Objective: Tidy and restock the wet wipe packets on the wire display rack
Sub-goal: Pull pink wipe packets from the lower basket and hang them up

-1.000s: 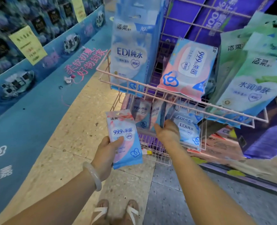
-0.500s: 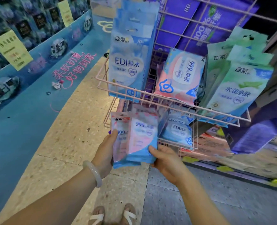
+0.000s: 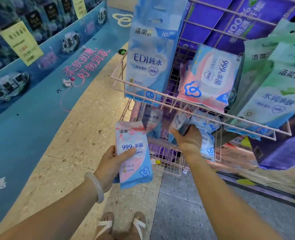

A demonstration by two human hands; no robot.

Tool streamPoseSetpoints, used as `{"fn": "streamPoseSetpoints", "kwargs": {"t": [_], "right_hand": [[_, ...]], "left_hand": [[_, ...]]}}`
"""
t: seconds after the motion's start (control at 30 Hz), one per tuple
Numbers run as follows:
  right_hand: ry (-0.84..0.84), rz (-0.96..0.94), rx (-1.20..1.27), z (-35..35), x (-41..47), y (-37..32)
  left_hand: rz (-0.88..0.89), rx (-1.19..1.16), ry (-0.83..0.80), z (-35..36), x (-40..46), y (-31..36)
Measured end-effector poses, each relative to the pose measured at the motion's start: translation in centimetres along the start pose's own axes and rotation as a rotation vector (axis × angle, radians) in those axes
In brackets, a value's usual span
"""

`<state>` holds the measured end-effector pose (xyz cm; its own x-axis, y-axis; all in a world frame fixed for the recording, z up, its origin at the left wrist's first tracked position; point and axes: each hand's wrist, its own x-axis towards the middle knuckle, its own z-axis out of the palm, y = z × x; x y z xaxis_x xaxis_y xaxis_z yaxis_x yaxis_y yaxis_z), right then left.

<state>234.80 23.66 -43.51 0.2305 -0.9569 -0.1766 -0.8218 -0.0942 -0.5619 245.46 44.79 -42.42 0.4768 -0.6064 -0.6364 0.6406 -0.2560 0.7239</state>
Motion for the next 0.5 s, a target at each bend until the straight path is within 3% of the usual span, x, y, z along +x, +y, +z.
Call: {"fn": "streamPoseSetpoints", "kwargs": {"t": [0.07,0.1,0.17,0.23,0.27,0.37,0.5], "right_hand": [[0.045,-0.003,-0.013,0.2,0.5,0.1],[0.067,0.038,0.093,0.0,0.7,0.2],[0.073,0.191,0.561,-1.2,0.6,0.5],[-0.125,0.335,1.148,-3.0,-0.3,0.9],[-0.27,0.357,1.315,-3.7,-0.8,1.3],[-0.603,0.249,1.247,-5.3,-3.1,2.2],[-0.726,0.185,1.058,-5.3,-5.5,2.1]], "left_hand": [[0.005,0.001,0.014,0.0,0.2,0.2],[0.005,0.003,0.015,0.0,0.3,0.2],[0.007,0.009,0.004,0.1,0.4,0.3],[0.005,0.022,-0.004,0.3,0.6,0.2],[0.005,0.033,-0.004,0.4,0.7,0.2],[0.006,0.068,-0.023,1.1,0.9,0.0],[0.011,0.104,-0.06,2.0,1.2,-0.3]]}}
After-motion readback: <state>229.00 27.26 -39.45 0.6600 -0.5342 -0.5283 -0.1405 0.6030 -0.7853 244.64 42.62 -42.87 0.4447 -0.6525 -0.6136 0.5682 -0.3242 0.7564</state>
